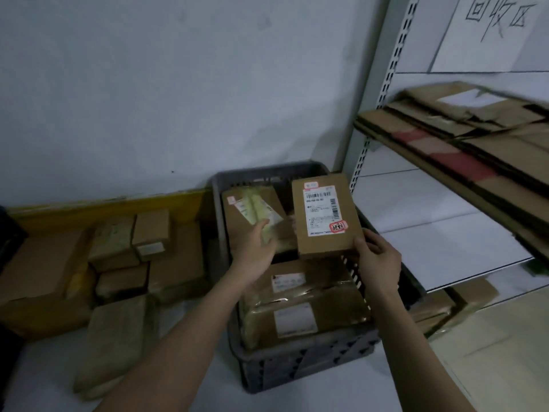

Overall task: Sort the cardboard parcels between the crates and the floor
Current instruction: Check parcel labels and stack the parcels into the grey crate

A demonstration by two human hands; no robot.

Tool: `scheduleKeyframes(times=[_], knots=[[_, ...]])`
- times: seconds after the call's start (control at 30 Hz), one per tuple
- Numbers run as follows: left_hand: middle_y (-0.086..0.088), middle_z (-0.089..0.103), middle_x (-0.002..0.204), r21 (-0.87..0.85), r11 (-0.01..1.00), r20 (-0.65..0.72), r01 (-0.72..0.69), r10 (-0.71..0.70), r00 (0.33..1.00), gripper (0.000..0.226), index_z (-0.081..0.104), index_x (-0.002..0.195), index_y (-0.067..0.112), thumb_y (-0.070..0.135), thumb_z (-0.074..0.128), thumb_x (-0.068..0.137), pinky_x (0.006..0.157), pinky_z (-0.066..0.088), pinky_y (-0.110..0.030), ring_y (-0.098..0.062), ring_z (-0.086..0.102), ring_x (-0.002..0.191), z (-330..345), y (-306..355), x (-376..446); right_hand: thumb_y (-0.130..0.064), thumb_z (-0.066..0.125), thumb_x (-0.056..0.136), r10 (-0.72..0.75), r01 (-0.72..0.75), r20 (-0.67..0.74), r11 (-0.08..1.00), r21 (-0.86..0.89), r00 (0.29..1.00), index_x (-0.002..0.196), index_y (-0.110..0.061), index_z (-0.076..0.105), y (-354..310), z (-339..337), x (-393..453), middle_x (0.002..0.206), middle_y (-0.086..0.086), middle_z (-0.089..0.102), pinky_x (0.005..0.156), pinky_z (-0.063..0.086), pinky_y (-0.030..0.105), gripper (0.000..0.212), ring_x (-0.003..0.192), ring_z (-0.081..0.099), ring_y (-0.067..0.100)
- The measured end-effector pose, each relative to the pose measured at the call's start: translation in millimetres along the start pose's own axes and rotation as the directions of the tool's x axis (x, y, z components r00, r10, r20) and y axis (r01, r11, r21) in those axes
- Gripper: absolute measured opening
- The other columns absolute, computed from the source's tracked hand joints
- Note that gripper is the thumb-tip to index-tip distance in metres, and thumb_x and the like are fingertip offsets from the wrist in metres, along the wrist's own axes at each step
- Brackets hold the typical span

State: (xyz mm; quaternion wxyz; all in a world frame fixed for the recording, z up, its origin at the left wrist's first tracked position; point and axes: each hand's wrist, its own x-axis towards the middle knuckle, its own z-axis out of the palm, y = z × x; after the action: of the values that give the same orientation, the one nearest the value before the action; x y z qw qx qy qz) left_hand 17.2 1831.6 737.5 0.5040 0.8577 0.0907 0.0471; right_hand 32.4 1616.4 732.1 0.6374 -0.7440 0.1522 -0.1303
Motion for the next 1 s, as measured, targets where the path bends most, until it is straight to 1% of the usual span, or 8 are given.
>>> scheduleKeyframes(times=[0.1, 0.23, 0.4, 0.63, 0.7, 0.77, 0.9, 1.0], knots=[[-0.007, 0.045, 0.148, 0.28, 0.96, 0.086, 0.006, -0.031, 0.996, 0.051, 0.042, 0.147, 0.017, 0.031, 0.05, 0.099, 0.107, 0.041, -0.041, -0.027, 0.044, 0.133, 11.7, -14.9, 22.8, -0.027, 0.056, 0.1, -0.062, 0.064, 0.021, 0.988, -0.138, 0.998, 0.126, -0.017, 0.065, 4.5, 3.7, 24.0, 0.114, 0.004, 0.066, 0.067, 0.044, 0.013, 0.029, 0.091, 0.062, 0.01], [-0.006, 0.035, 0.15, 0.543, 0.839, 0.112, 0.037, -0.117, 0.987, 0.054, 0.041, 0.146, 0.021, 0.042, 0.046, 0.097, 0.111, 0.033, -0.053, -0.032, 0.035, 0.135, 22.1, -34.3, 34.8, -0.02, 0.05, 0.102, -0.139, 0.161, 0.096, 0.942, -0.295, 0.986, 0.127, -0.016, 0.061, 6.7, 24.0, 52.3, 0.127, 0.005, 0.052, 0.09, 0.046, 0.025, 0.028, 0.1, 0.058, 0.017], [-0.003, 0.037, 0.15, 0.507, 0.862, 0.066, 0.019, -0.06, 0.996, 0.048, 0.046, 0.146, 0.019, 0.035, 0.048, 0.1, 0.112, 0.034, -0.046, -0.026, 0.036, 0.135, 24.0, -35.8, 34.4, -0.013, 0.044, 0.103, -0.167, 0.251, 0.221, 0.862, -0.44, 0.961, 0.128, -0.01, 0.059, 15.8, 61.3, 76.0, 0.129, 0.01, 0.048, 0.093, 0.049, 0.036, 0.029, 0.108, 0.058, 0.029], [-0.003, 0.033, 0.155, 0.49, 0.871, 0.091, 0.017, -0.07, 0.993, 0.047, 0.043, 0.148, 0.018, 0.03, 0.047, 0.103, 0.116, 0.027, -0.039, -0.024, 0.029, 0.141, 23.3, -34.7, 34.8, -0.013, 0.054, 0.097, 0.047, 0.205, 0.372, 0.768, -0.607, 0.927, 0.121, -0.009, 0.057, 47.5, 98.7, 110.6, 0.116, 0.008, 0.061, 0.071, 0.05, 0.025, 0.024, 0.102, 0.059, 0.027], [-0.002, 0.03, 0.157, 0.501, 0.865, 0.09, 0.028, -0.084, 0.992, 0.048, 0.041, 0.15, 0.019, 0.031, 0.046, 0.103, 0.118, 0.023, -0.04, -0.024, 0.026, 0.143, 23.3, -33.3, 34.8, -0.018, 0.057, 0.096, 0.15, 0.274, 0.448, 0.61, -0.743, 0.881, 0.131, -0.009, 0.056, 58.3, 105.7, 119.2, 0.134, 0.013, 0.053, 0.096, 0.049, 0.034, 0.036, 0.121, 0.049, 0.031], [-0.001, 0.028, 0.158, 0.518, 0.855, 0.089, 0.031, -0.089, 0.992, 0.049, 0.04, 0.151, 0.021, 0.032, 0.045, 0.103, 0.12, 0.021, -0.044, -0.024, 0.023, 0.144, 23.4, -32.4, 35.4, -0.02, 0.055, 0.097, 0.188, 0.356, 0.495, 0.49, -0.796, 0.848, 0.142, -0.011, 0.048, 62.3, 111.6, 120.5, 0.15, 0.014, 0.037, 0.113, 0.034, 0.041, 0.047, 0.136, 0.034, 0.034], [0.0, 0.029, 0.157, 0.529, 0.848, 0.085, 0.026, -0.083, 0.993, 0.047, 0.041, 0.149, 0.022, 0.032, 0.044, 0.103, 0.121, 0.017, -0.046, -0.022, 0.023, 0.144, 24.2, -32.0, 36.3, -0.034, 0.041, 0.102, 0.282, 0.446, 0.605, 0.465, -0.765, 0.744, 0.147, -0.018, 0.045, 72.7, 124.4, 121.4, 0.152, 0.011, 0.038, 0.108, 0.037, 0.04, 0.048, 0.136, 0.038, 0.031], [0.0, 0.031, 0.155, 0.537, 0.844, 0.076, 0.017, -0.069, 0.995, 0.045, 0.043, 0.147, 0.021, 0.031, 0.044, 0.103, 0.119, 0.013, -0.043, -0.021, 0.022, 0.144, 24.8, -33.2, 36.9, -0.051, 0.038, 0.097, 0.391, 0.421, 0.619, 0.482, -0.768, 0.681, 0.146, -0.016, 0.047, 83.0, 129.3, 127.4, 0.151, 0.015, 0.04, 0.105, 0.041, 0.038, 0.061, 0.129, 0.046, 0.032]])
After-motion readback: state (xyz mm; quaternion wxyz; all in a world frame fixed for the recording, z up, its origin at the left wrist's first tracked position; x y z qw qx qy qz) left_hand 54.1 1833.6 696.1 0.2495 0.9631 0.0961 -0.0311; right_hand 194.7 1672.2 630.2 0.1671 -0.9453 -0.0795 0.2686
